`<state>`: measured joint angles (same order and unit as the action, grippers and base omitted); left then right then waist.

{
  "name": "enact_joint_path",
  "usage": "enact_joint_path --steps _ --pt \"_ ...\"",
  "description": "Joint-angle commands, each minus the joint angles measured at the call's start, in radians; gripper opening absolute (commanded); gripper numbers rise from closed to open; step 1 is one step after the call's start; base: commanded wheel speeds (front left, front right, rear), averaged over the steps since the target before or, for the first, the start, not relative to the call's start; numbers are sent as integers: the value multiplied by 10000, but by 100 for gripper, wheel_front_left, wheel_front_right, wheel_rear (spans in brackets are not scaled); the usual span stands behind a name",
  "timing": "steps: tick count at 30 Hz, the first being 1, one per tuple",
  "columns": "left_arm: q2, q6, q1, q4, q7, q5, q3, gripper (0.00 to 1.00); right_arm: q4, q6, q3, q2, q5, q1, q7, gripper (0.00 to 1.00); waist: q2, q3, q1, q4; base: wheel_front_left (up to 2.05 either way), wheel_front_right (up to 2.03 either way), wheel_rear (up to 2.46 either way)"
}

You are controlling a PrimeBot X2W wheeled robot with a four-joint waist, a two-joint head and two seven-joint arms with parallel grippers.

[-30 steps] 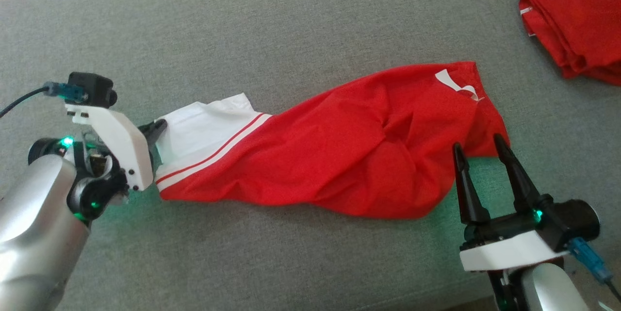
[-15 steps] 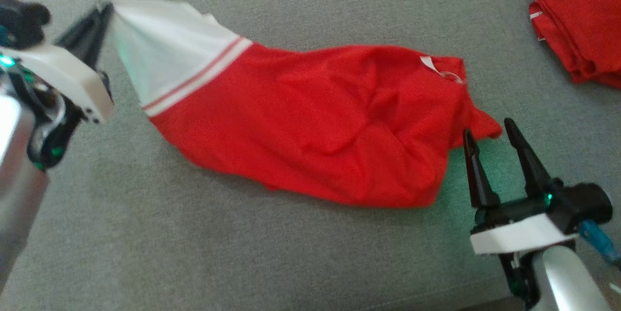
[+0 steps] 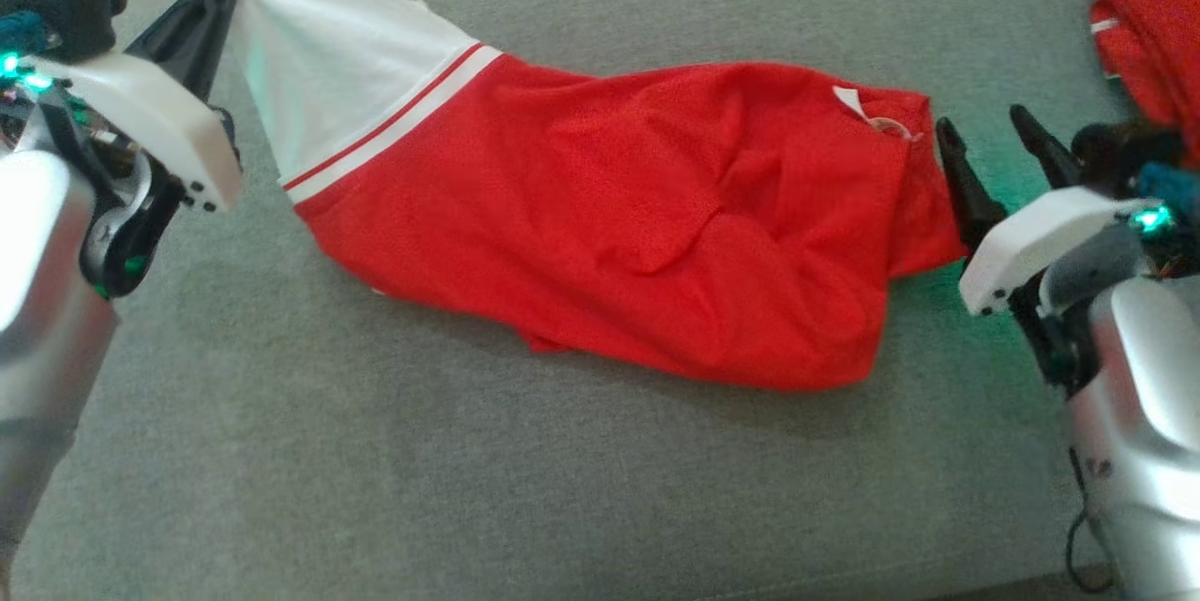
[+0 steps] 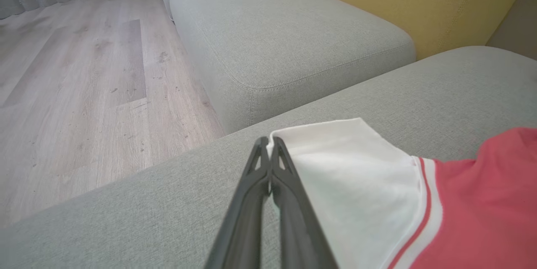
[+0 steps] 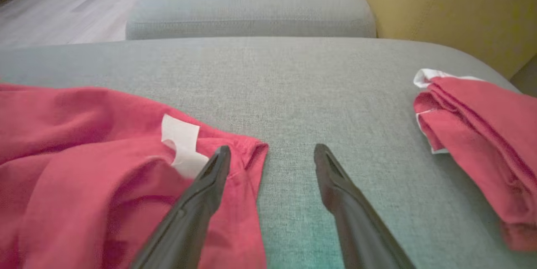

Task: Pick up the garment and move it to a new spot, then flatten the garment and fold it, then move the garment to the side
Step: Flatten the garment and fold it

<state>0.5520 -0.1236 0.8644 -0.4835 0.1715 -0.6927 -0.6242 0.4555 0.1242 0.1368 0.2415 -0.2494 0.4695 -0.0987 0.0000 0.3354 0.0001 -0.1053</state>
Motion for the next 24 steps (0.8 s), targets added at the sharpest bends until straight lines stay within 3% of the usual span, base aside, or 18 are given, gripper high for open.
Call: enact_joint_path --steps 1,9,17,18,19,20,21,22,24 --pt "382 -25 624 278 -29 101 321 0 39 65 45 180 -14 330 -105 100 0 101 -1 129 0 0 0" --pt "327 -51 978 516 -43 118 -31 0 1765 65 48 131 266 1484 70 100 0 401 -1 490 0 0 0" --pt "381 -61 1080 582 -63 -3 -262 0 3061 65 676 -49 89 2058 59 100 0 532 -1 622 0 0 0" --pt "398 -62 1075 578 -70 -27 -278 0 3150 65 789 -52 20 2090 41 94 0 535 -1 621 0 0 0" --pt "413 -62 1067 571 -81 -48 -296 0 3229 65 896 -52 -60 2119 23 72 0 531 -1 622 0 0 0" --pt "425 -63 1058 560 -95 -67 -316 0 3305 65 977 -41 -145 2145 12 34 0 522 -1 624 0 0 0" --pt "433 -63 1048 544 -105 -89 -335 0 3410 65 1033 -20 -229 2164 -38 5 0 510 -1 625 0 0 0" --pt "440 -64 1041 528 -116 -109 -354 0 3500 65 1112 3 -299 2181 -87 0 0 495 -1 626 0 0 0" --pt "454 -65 1032 488 -168 -138 -375 0 3603 65 1262 57 -437 2221 -121 0 0 456 -1 623 0 0 0"
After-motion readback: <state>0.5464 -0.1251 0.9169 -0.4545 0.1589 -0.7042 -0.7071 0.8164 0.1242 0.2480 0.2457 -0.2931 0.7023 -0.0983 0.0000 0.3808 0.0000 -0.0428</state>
